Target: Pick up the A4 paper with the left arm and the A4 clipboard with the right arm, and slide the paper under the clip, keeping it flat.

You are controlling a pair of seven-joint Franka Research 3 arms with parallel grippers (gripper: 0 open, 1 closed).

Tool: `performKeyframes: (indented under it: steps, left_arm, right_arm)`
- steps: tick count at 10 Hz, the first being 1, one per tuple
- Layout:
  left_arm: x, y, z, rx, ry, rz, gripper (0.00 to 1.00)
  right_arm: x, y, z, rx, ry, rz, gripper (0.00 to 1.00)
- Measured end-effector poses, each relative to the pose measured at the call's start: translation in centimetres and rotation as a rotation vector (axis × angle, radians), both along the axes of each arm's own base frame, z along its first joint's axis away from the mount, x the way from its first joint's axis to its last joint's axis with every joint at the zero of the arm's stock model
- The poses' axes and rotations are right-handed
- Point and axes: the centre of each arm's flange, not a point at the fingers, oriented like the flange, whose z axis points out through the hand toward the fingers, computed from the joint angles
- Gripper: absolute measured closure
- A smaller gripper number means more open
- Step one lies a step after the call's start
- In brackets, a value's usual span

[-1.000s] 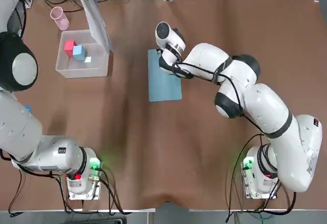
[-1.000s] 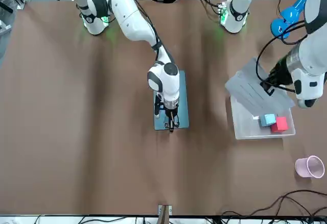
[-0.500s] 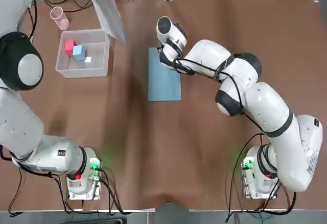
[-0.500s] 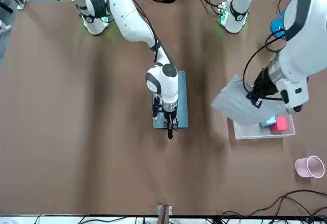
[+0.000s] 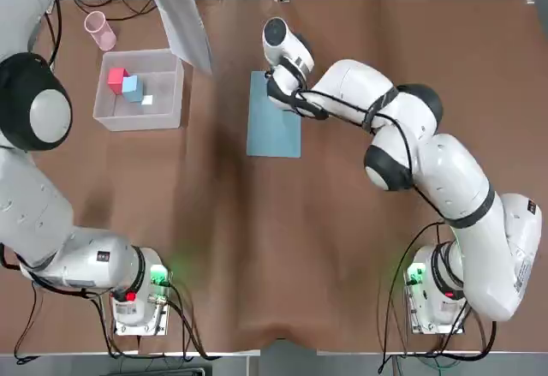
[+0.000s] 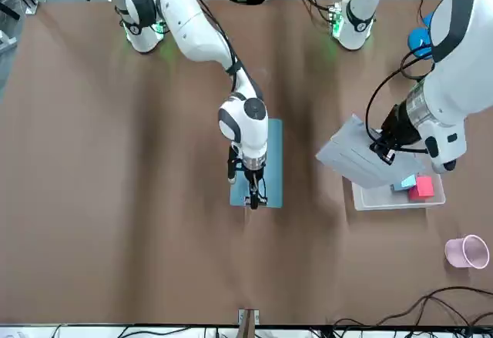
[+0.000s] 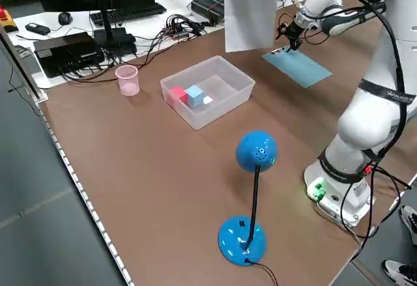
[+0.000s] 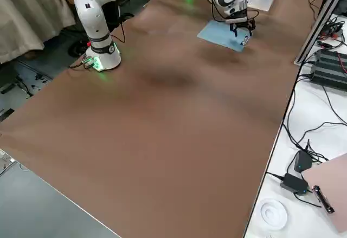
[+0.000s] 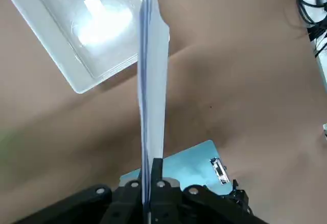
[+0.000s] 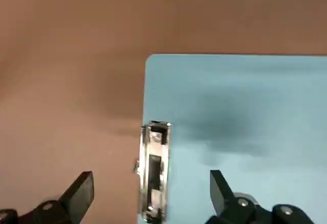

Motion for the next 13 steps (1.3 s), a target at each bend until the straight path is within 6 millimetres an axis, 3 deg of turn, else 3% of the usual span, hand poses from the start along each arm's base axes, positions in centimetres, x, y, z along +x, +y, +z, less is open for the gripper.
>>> performKeyframes:
  steps: [2,4,6,9,11,13]
  left_arm:
    - [0.1,0.1,-0.3,-0.001,0.011,0.039,0.99]
    - [0.4,-0.5,-1.2,0.0,0.029,0.11,0.99]
    - [0.6,-3.1,-1.3,-0.015,-0.002,0.195,0.99]
    - [-0.3,-12.2,-2.7,-0.04,-0.065,0.384,0.99]
    - [-1.9,-18.9,-5.7,-0.015,-0.089,0.457,0.99]
    - [-3.5,-24.4,-9.8,0.007,-0.099,0.485,0.99]
  right_arm:
    - [1.3,-1.6,3.3,-0.062,0.056,0.169,0.0]
    - [4.8,-7.4,7.5,-0.136,0.096,0.371,0.0]
    - [6.9,-15.1,12.2,-0.204,0.129,0.57,0.0]
    - [6.6,-27.4,19.1,-0.266,0.181,0.799,0.0]
    - [4.6,-33.9,23.1,-0.293,0.266,0.953,0.0]
    - [3.3,-40.3,27.6,-0.303,0.325,1.086,0.0]
